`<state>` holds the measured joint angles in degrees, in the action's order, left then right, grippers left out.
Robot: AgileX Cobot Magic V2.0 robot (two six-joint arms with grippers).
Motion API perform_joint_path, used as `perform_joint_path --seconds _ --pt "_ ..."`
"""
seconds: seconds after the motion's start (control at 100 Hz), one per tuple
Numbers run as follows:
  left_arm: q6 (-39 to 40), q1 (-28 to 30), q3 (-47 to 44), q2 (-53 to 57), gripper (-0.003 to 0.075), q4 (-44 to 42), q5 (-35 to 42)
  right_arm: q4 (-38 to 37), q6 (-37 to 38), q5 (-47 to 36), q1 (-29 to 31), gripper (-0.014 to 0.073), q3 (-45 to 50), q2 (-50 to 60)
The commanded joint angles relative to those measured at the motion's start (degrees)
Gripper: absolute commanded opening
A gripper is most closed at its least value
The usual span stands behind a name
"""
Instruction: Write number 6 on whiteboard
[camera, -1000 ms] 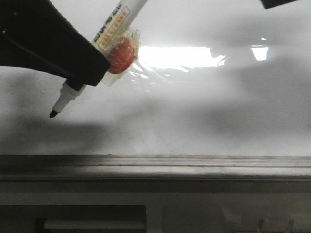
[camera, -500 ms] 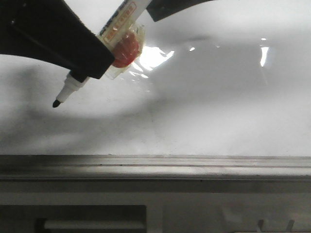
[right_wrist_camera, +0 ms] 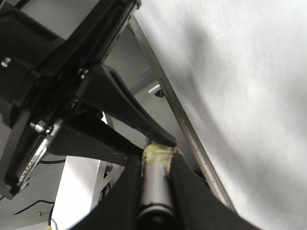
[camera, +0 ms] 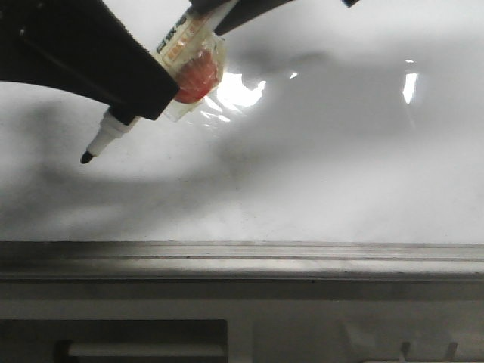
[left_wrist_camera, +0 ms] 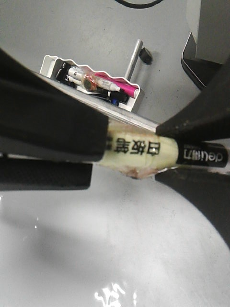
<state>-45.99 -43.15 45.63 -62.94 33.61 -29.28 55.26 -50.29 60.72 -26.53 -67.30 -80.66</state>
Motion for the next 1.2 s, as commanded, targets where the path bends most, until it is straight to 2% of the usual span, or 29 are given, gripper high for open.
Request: perform_joint_path --seconds 0.0,0.07,0.19,0.24,0.29,0.49,0.71,0.83,1.02,1.19 --pt "0.4 -0.3 2.0 0.7 0.0013 1.8 4.4 3.2 -1.5 1.3 -0.1 -0.0064 -1.8 1.6" --pt "0.4 -0.2 2.0 1.0 0.0113 1.9 4.3 2.7 -2.0 0.9 -0.1 -0.0063 -1.8 1.9" --pt "0.4 0.9 2.0 2.5 0.0398 3.4 5.3 2.0 -2.0 -0.5 -0.1 -0.0049 -1.5 3.3" --pt "0.4 2.3 2.0 3.4 0.0481 5.4 6.2 2.0 -2.3 -2.1 -0.1 -0.0049 -0.7 4.8" --pt "0.4 4.5 2.0 4.7 0.0522 7.2 6.7 1.9 -2.7 -4.0 -0.1 -0.0049 0.6 6.9" --pt "0.4 15.4 0.5 11.9 0.0511 13.1 6.9 0.8 -2.8 -17.4 -0.1 -0.0050 11.8 20.5" --pt "0.4 25.4 -6.6 21.3 0.0511 19.7 9.8 0.6 -2.9 -34.4 -0.1 -0.0050 23.6 34.0" --pt "0.4 27.9 -9.9 25.7 0.0511 23.8 11.8 0.6 -2.9 -42.1 -0.1 -0.0049 26.0 36.3" --pt "0.4 28.3 -11.8 27.7 0.0511 24.1 12.4 0.6 -2.9 -50.1 -0.1 -0.0049 26.1 34.0" --pt "0.4 28.3 -11.8 27.7 0.0511 24.9 12.4 1.6 -2.9 -52.4 -0.1 -0.0049 26.1 28.4"
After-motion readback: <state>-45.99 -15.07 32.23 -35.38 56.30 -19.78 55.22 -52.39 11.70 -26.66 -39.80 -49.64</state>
